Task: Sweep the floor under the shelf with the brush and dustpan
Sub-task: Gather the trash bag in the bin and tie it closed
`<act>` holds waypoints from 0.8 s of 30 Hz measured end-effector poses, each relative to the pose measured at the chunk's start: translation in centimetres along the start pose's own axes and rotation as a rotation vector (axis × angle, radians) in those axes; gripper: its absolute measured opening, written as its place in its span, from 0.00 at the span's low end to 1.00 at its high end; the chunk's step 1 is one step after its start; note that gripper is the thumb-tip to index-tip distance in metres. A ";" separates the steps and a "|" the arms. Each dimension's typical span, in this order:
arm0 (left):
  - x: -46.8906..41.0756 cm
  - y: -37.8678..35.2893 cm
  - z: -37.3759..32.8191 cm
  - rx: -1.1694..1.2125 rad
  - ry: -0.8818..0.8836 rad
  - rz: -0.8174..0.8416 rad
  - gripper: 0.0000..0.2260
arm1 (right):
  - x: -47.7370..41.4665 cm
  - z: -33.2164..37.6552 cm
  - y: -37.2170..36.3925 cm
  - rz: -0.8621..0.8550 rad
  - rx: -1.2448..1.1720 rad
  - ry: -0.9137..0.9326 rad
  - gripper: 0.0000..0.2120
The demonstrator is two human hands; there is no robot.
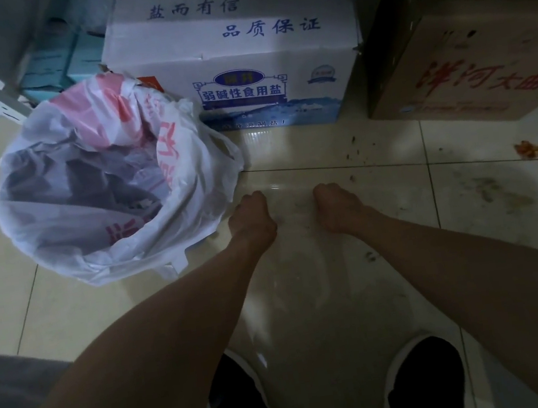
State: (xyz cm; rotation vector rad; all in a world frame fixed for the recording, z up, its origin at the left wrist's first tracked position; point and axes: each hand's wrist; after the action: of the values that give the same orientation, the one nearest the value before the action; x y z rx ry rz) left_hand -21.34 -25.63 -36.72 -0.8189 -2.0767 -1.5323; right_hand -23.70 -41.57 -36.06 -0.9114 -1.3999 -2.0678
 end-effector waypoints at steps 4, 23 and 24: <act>0.1 -0.1 1.5 0.015 0.018 -0.027 0.16 | 0.1 -0.8 -0.2 -0.017 -0.022 -0.013 0.12; 1.3 -1.2 4.6 0.119 -0.093 0.083 0.15 | 0.5 -1.9 -0.4 -0.012 -0.104 0.012 0.11; 1.4 -1.0 4.4 0.113 -0.103 0.088 0.15 | 0.7 -1.7 -0.1 -0.013 -0.103 0.011 0.11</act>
State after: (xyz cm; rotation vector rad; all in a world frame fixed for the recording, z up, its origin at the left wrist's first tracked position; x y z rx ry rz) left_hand -23.02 -21.33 -37.85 -0.9505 -2.1483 -1.3394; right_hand -24.74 -43.16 -36.04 -0.9333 -1.3065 -2.1686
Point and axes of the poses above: each hand's wrist, its own x-axis away from the middle knuckle, its own y-axis out of the back of the hand, z = x × y, and after that the axes turned 15 degrees about z, right-handed
